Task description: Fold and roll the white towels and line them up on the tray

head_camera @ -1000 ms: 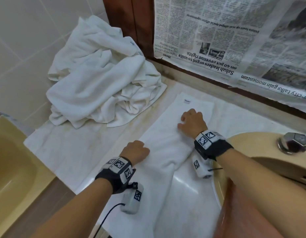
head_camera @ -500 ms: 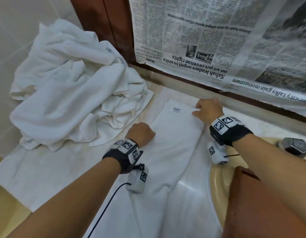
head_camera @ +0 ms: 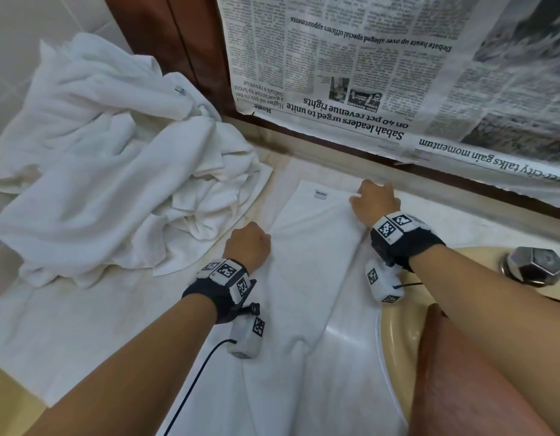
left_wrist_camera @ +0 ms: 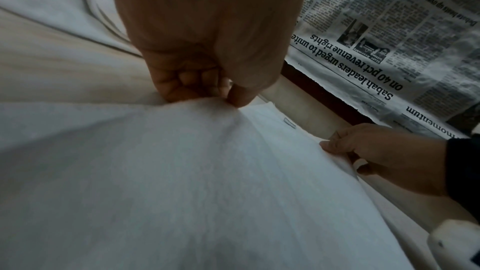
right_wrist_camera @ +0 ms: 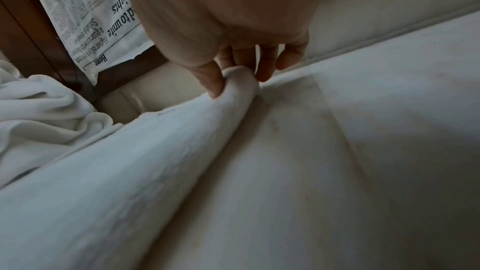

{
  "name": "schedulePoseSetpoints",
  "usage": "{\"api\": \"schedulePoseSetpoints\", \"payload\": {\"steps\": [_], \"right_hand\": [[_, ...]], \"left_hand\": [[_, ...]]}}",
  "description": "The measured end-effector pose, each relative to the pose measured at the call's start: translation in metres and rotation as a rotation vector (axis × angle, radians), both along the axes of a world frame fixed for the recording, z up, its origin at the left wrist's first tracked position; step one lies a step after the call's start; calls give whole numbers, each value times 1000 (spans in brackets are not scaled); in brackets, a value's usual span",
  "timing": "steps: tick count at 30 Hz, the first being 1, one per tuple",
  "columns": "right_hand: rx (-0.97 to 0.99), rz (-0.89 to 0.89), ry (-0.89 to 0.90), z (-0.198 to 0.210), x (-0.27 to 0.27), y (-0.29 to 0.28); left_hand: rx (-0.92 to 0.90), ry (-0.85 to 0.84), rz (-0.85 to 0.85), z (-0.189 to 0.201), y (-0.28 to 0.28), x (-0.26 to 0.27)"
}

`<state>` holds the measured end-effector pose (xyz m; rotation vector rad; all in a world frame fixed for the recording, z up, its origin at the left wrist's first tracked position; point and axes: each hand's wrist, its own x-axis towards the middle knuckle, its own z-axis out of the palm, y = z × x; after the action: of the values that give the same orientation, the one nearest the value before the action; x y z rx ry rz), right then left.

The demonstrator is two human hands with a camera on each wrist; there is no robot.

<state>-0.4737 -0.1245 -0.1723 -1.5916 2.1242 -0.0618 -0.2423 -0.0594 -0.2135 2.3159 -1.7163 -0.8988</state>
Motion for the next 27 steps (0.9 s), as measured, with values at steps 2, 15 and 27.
{"api": "schedulePoseSetpoints", "payload": {"steps": [2, 15, 27], "right_hand": [[-6, -9, 6, 0, 1, -1], [-127, 512, 50, 6, 26, 33], [114, 753, 216, -34, 31, 41]], "left_hand": [[17, -10, 21, 1, -1, -2], [3, -57, -108, 11, -61, -23], [-94, 138, -15, 11, -38, -18]]}}
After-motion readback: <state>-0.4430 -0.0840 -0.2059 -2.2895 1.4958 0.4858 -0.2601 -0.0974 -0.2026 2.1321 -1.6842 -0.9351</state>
